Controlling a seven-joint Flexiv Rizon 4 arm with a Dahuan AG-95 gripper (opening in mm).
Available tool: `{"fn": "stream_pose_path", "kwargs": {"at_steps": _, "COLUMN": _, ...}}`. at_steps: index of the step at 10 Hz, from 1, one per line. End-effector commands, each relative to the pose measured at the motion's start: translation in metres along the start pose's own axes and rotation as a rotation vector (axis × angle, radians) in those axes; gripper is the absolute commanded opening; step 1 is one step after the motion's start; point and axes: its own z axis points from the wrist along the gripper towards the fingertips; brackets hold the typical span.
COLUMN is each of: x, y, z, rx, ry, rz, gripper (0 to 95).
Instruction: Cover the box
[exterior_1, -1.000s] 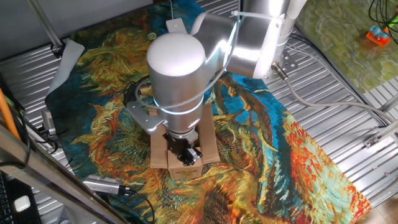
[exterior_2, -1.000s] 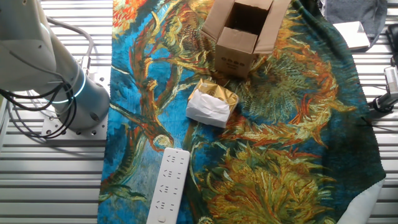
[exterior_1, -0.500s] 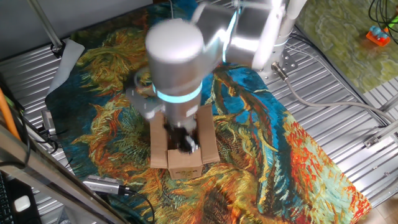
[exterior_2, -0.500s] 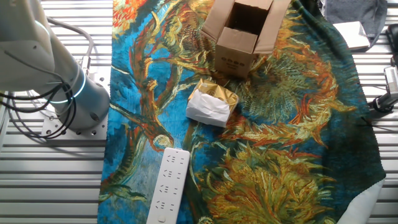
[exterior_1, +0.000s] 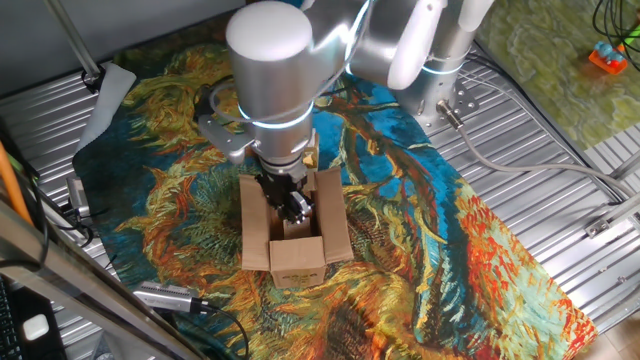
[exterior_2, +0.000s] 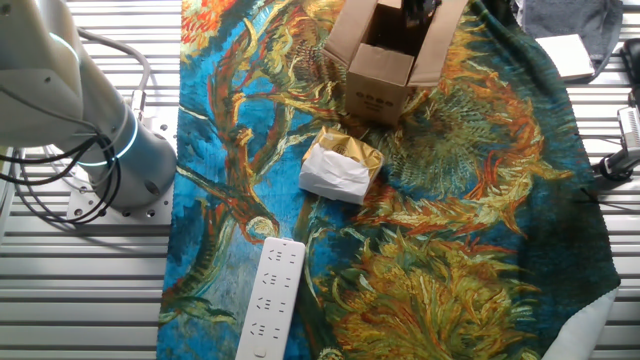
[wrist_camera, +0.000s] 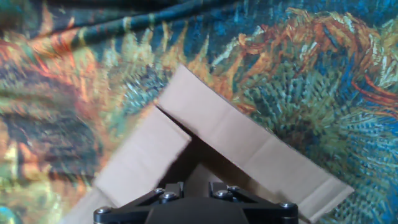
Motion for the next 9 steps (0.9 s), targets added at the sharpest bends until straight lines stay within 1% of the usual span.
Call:
{"fn": "stream_pose_path", "kwargs": {"at_steps": 1, "x": 0.000, "y": -0.006, "z": 0.014, "rx": 0.009, "ry": -0.005, "rz": -0.019, "gripper": 19.0}}
{"fn": "stream_pose_path", "kwargs": {"at_steps": 5, "x": 0.001, "y": -0.030, "z": 0.029, "rx": 0.012, "ry": -0.019, "rz": -0.061, "gripper": 19.0}}
{"fn": "stream_pose_path", "kwargs": {"at_steps": 7, "x": 0.003, "y": -0.035, "z": 0.034, "rx": 0.014, "ry": -0.026, "rz": -0.068, "gripper": 19.0}}
{"fn": "stream_pose_path", "kwargs": {"at_steps": 9, "x": 0.006, "y": -0.040, "z": 0.042, "rx": 0.018, "ry": -0.038, "rz": -0.080, "gripper": 19.0}}
